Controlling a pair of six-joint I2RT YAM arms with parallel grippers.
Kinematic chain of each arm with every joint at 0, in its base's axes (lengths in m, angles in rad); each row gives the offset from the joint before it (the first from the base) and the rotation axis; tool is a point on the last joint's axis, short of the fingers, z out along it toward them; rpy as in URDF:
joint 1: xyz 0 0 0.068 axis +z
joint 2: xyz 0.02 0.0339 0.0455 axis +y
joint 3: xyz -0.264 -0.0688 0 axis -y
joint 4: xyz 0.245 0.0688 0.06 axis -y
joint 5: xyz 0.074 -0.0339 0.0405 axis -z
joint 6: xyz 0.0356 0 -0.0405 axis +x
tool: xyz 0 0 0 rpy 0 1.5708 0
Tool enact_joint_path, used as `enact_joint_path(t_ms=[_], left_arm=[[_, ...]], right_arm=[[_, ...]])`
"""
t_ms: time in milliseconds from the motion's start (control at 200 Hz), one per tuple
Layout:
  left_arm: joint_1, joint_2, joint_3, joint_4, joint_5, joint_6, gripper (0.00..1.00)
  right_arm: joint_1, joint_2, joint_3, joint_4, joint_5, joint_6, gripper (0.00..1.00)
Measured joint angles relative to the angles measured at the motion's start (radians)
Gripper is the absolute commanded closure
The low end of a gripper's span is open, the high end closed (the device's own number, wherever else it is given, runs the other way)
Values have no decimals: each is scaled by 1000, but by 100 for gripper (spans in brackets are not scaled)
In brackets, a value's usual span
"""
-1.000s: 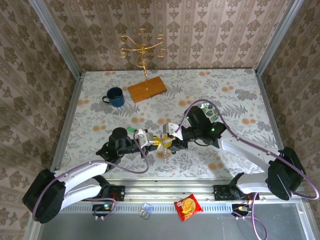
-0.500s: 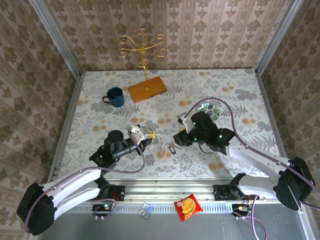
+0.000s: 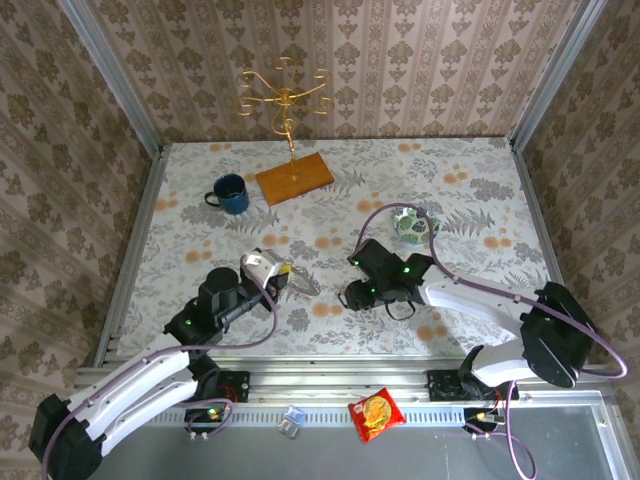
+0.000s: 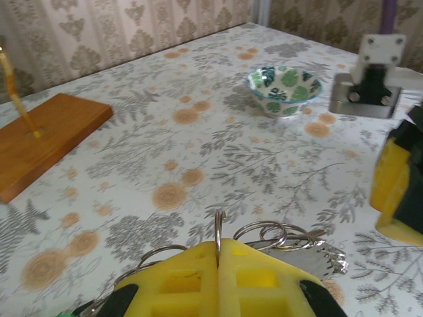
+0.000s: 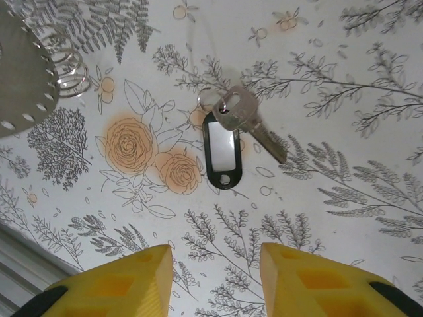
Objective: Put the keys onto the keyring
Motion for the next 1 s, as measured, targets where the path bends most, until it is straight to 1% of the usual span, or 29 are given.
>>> enact_joint_path(t_ms=[135, 295, 510, 730, 875, 1000], left_arm=[[0, -50, 0, -68, -80, -14, 100], [0, -55, 6, -130, -148, -20, 100], [0, -64, 11, -169, -183, -27, 100], [0, -106, 12, -192, -209, -37, 100], [0, -117, 15, -209, -210, -38, 100], [-1, -118, 24, -235, -210, -38, 100]], right_arm=[[25, 99, 68, -33, 15, 26, 57], [44, 195, 131, -64, 34, 45, 55], [47, 294, 225, -108, 101, 71, 54], [47, 401, 337, -136, 151, 72, 56], [46, 451, 381, -140, 157, 24, 60], [29, 465, 397, -148, 134, -93, 60]])
